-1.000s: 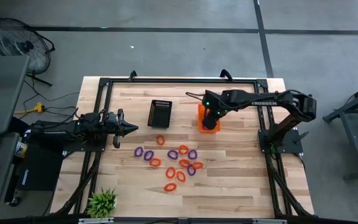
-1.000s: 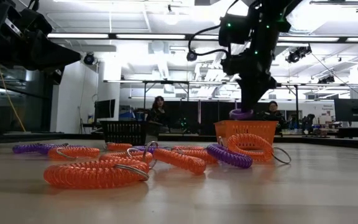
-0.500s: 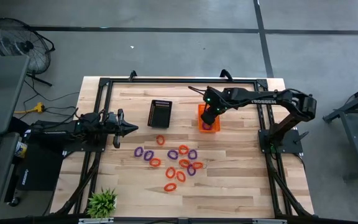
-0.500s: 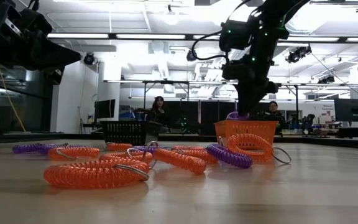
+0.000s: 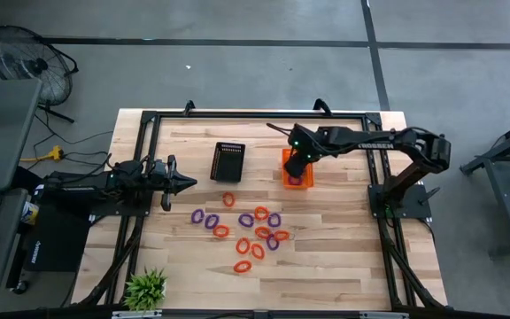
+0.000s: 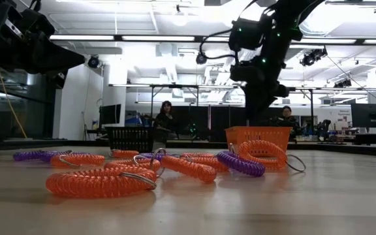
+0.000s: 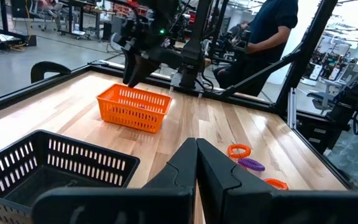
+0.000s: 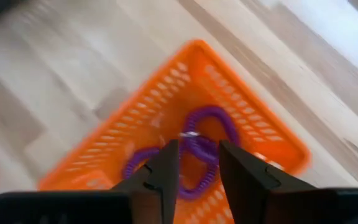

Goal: Sort spring keychains into baskets
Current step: Put the violet spring keychain into the orange basket

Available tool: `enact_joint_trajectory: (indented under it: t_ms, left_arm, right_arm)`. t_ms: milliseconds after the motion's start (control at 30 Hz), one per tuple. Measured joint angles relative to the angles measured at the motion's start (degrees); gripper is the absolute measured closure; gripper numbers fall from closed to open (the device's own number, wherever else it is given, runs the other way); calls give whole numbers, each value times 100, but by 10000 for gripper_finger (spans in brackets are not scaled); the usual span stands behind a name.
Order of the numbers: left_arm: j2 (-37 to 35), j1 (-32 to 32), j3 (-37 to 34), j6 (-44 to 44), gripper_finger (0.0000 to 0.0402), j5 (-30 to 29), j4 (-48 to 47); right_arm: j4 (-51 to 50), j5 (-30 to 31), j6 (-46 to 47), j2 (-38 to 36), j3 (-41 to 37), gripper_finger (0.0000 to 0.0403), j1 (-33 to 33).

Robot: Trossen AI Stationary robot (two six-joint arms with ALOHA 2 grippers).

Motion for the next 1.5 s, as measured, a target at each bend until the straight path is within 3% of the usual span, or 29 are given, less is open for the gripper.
enact_joint_trajectory:
  t_ms: [233, 500, 733, 1000, 1500]
  left_arm:
    - [1, -1, -1, 0, 401, 0, 0]
    - [1, 1, -1, -2, 401, 0, 0]
    - [0, -1, -1, -2, 401, 0, 0]
    - [0, 0, -1, 0, 401, -1, 0]
    - [0, -1, -1, 0, 401, 0, 0]
  right_arm:
    - [691, -654, -220, 0, 9, 271, 503]
    - [830, -1349, -417, 0, 9, 269, 1175]
    - [897, -1394, -712, 2, 9, 269, 1828]
    - [894, -1140, -1794, 239, 15, 269, 2497]
    - [783, -1175, -3370, 1434, 675, 269, 2706]
